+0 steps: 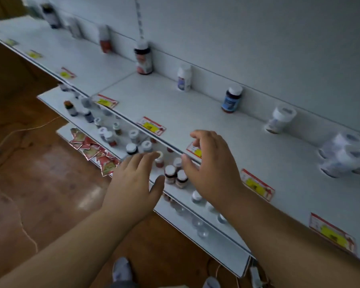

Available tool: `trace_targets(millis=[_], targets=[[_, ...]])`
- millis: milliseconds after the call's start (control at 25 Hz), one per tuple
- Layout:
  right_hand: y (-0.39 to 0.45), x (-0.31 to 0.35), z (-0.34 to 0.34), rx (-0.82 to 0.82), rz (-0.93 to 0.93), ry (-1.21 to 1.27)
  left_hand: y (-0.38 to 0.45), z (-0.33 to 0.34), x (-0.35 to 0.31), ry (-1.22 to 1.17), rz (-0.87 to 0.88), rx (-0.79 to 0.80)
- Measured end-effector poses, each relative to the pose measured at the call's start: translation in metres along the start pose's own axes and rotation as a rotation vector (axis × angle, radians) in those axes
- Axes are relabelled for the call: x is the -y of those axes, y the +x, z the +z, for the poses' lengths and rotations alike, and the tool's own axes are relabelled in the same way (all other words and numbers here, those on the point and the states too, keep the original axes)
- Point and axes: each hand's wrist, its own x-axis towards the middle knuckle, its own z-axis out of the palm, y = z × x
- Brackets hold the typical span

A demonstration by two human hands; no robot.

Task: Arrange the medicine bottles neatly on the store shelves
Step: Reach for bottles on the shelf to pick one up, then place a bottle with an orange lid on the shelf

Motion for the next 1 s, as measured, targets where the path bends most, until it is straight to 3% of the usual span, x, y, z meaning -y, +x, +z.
trace_targets(millis=[240, 360, 720, 1000], targets=[[0.079, 0.153, 0.135, 0.283, -0.134, 0.136, -0.022, -0.085, 0.183, 0.032, -0.177, -0.136], [0.119, 0.194, 0.169, 0.295, -0.175, 0.156, -0.016, -0.110, 0.238, 0.028, -0.252, -0.143], [0.276, 0.247, 0.326, 0.471, -0.241, 0.238, 0.083, -0.125, 0.387, 0.039, -0.459, -0.196], [0.386, 0.338, 0.472, 0.583, -0.263, 0.288, 0.122, -0.165, 0.543, 0.008, -0.656, -0.188]])
